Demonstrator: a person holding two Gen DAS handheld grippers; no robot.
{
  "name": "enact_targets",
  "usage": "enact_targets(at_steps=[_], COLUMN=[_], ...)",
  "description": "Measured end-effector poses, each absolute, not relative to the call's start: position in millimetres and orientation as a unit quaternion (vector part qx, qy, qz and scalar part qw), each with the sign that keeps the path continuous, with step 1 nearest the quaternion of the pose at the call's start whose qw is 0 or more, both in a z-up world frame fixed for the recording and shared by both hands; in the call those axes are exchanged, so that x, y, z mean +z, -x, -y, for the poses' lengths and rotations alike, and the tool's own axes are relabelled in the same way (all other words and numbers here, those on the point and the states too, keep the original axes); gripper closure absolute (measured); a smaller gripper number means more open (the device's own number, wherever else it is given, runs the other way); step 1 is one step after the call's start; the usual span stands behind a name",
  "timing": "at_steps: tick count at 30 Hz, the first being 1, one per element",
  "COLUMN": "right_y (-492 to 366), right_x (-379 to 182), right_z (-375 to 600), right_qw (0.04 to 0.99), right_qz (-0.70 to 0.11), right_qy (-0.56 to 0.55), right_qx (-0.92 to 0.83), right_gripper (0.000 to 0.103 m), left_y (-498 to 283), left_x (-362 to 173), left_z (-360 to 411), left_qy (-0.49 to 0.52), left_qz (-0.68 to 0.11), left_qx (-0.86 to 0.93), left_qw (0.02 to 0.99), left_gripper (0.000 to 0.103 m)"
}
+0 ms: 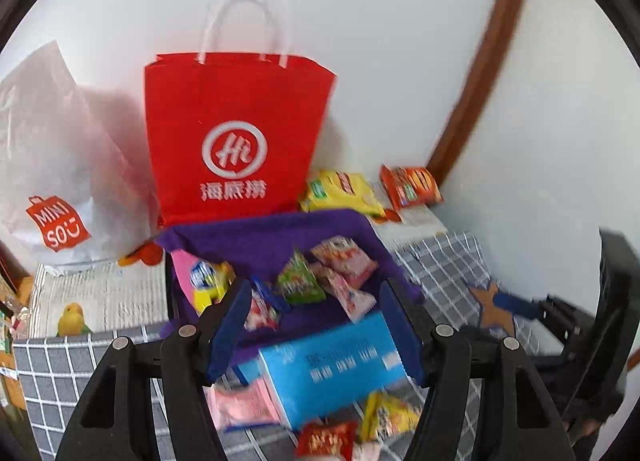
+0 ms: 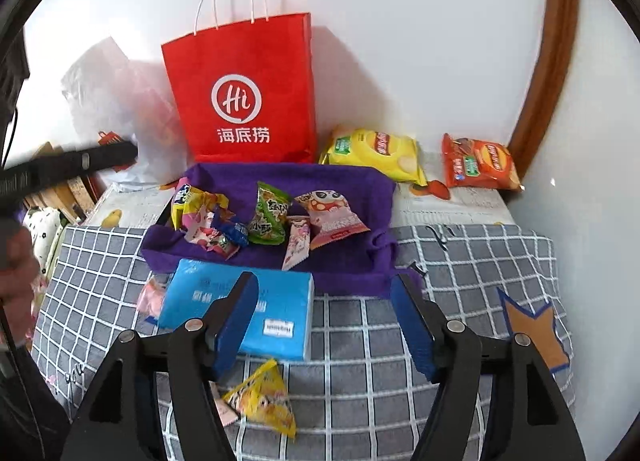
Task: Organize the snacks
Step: 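Withdraw both open tools from the towel toward the remaining snacks, then grasp the yellow chip packet with the right tool while the left tool grasps the pink packet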
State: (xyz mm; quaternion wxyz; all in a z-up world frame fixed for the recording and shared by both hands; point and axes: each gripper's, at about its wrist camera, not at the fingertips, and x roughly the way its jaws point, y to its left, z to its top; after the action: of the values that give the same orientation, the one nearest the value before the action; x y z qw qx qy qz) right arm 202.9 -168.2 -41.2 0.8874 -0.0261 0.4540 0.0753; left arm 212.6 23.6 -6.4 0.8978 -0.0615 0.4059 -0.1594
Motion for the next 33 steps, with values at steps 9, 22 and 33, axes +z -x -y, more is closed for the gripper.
enact_targets(at_steps=[9,22,33], right_y=[-161,-117,-116], right_x=[-37,-28,-84], right_z=[171,176,160], right_qw=[0.889,0.915,0.899], right_qz=[-0.45,-0.391,-0.427], right_qy=[0.011,-0.021,0.0], right_qx=[0.078,0.095,0.098], right_gripper=[0.029,0.029,0.029], left_y=[-156,-126,-111], left_x=[-6,-15,-44], left_z=[-23,-47,-74], left_qy=[0.103,0.097,0.113], left_qz=[-0.396,-0.407,-0.43], left_qx=[-0.184,-0.134,-0.112], left_qw=[0.894,0.898,0.889], left_gripper=[0.039,0.039,0.039])
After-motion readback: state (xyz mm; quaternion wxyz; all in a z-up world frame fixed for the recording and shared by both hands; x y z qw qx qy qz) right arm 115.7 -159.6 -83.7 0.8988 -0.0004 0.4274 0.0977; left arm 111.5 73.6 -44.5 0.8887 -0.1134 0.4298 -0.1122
